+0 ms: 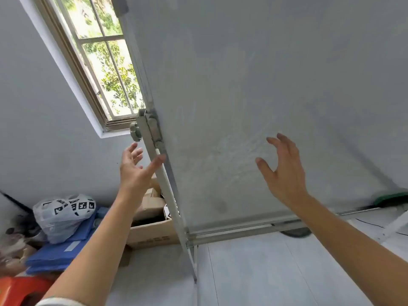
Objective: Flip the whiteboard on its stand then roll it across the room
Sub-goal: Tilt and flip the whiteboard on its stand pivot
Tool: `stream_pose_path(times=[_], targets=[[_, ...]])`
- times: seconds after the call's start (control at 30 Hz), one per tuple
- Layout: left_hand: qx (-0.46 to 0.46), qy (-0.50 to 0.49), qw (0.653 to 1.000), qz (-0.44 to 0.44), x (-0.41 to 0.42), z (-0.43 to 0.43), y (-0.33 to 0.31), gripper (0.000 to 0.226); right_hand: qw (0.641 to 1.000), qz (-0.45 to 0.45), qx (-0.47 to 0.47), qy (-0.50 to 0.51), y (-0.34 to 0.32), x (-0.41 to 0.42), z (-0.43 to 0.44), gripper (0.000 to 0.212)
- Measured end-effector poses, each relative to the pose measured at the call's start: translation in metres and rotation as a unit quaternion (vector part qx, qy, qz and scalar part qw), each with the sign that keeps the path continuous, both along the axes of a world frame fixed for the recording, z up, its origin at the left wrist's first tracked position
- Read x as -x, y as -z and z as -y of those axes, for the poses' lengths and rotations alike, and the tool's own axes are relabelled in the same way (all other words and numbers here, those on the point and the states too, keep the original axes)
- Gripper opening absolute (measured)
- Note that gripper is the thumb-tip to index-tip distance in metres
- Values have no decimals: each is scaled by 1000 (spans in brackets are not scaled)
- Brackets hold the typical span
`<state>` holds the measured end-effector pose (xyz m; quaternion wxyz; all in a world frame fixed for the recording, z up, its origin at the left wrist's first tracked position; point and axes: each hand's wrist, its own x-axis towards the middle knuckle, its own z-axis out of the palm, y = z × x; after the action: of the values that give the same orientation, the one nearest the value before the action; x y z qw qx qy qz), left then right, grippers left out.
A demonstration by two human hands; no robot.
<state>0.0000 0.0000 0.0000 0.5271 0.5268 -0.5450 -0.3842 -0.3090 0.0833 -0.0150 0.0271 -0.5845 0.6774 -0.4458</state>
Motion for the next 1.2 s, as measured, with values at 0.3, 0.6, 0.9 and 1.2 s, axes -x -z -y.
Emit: stream_pose_path(times=[0.3,0.6,0.9,1.2], targets=[[-70,186,978,-57,15,60,3,37,998,-4,41,45,13,7,56,75],[-43,254,966,-26,59,77,23,30,985,32,52,159,18,17,71,85],[-28,302,953,9,116,89,23,18,975,41,-24,215,17,34,71,88],[-47,314,948,20,172,83,8,21,970,53,-105,214,17,55,70,92]])
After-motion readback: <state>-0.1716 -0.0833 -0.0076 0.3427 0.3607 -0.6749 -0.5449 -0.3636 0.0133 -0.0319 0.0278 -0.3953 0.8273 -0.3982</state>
